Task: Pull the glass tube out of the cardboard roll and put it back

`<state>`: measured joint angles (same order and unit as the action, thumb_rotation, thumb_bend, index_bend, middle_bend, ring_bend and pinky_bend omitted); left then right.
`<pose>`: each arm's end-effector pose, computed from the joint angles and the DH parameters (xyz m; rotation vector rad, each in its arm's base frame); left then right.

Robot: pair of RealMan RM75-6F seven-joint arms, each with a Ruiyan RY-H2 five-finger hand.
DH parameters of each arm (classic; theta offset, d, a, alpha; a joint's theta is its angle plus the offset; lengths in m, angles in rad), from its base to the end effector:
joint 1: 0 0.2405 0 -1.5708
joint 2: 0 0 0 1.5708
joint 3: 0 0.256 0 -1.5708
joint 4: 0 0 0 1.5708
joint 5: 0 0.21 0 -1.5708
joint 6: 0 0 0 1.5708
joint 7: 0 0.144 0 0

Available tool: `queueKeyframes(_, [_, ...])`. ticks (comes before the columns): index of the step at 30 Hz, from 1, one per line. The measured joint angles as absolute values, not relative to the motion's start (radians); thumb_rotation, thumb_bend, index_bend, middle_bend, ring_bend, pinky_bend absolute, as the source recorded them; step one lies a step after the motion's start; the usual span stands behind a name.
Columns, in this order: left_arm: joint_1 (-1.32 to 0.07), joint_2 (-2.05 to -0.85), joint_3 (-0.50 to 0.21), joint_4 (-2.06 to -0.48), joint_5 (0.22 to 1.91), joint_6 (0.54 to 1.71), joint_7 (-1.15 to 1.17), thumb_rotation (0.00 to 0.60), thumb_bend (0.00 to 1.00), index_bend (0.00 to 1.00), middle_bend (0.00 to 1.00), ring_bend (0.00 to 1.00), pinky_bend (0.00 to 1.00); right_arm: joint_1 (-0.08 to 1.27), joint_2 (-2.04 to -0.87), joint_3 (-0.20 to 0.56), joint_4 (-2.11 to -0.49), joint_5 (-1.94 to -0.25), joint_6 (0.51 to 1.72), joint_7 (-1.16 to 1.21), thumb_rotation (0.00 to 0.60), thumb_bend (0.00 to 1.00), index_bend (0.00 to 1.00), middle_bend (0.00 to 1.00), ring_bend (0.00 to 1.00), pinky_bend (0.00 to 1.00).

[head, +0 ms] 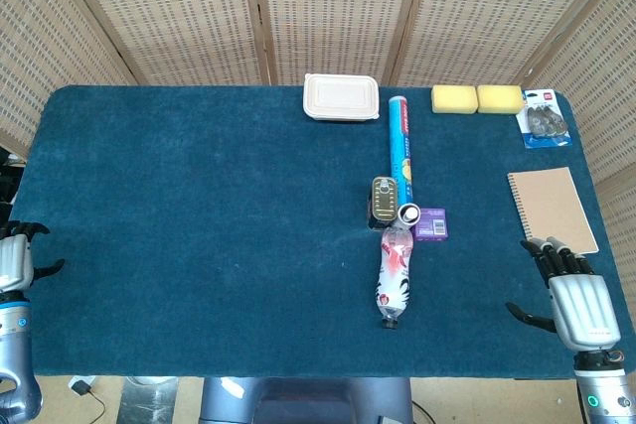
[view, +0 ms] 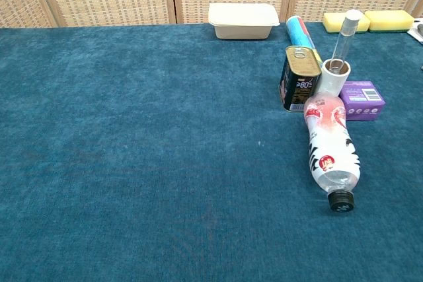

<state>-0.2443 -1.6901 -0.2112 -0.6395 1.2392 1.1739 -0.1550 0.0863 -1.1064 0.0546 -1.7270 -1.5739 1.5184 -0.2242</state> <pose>-0.4299 0.2605 0.0875 -1.1381 -0.9282 -0.6373 -0.2763 -0.1798 0.1550 1.4656 -0.7447 0.8824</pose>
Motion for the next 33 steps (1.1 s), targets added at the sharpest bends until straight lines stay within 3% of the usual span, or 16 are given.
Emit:
queueKeyframes(13, [-0.24, -1.691, -0.213, -0.641, 1.237, 1.179, -0.153, 0.579, 0.1, 0.4, 0.37, 0.2, 0.29, 0.092, -1.148, 0.062, -1.72, -1.567, 1.514, -0.207, 0.469, 0.15, 0.17, 0.23, 0.19, 0.28])
queueKeyframes(33, [-0.227, -1.691, -0.218, -0.652, 1.225, 1.188, -0.143, 0.6, 0.11, 0.4, 0.37, 0.2, 0.29, 0.144, -1.335, 0.134, -1.643, -1.454, 1.466, -0.131, 0.471, 0.15, 0.18, 0.24, 0.2, 0.29])
